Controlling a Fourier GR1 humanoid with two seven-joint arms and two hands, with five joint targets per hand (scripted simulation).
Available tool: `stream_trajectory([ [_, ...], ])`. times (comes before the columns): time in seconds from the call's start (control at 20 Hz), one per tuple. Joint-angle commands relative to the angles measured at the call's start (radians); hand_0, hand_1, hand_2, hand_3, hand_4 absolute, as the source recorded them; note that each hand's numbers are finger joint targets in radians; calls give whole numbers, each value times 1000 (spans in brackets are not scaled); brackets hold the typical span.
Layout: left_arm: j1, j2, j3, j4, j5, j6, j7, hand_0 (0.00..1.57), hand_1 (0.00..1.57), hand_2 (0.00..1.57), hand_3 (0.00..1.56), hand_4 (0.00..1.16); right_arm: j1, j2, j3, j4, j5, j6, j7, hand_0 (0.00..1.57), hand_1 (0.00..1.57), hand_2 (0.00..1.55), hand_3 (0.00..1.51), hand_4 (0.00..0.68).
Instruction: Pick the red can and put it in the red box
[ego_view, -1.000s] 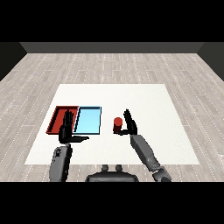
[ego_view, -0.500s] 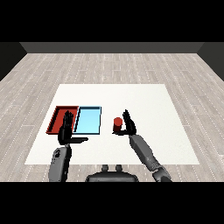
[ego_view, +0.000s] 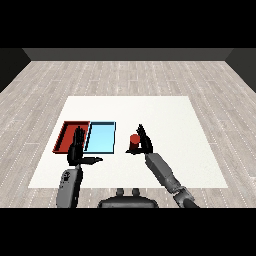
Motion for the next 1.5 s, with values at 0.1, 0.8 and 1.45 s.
stream_trajectory([
  [0.1, -11, 9, 13, -40, 19, 1, 44, 0, 0, 0, 0, 0, -51, 0, 64, 0, -88, -39, 22, 0, 0, 0, 0, 0],
  [0.8, -11, 5, 9, 23, 6, -10, -7, 0, 0, 0, 0, 0, -57, 0, 100, 76, -66, -140, 35, 0, 0, 0, 0, 0],
  [1.45, -84, 0, 19, 117, -32, 29, -53, 0, 0, 0, 0, 0, -178, 0, 171, 209, -150, -328, 126, 1571, 1571, 1484, 1429, 575],
])
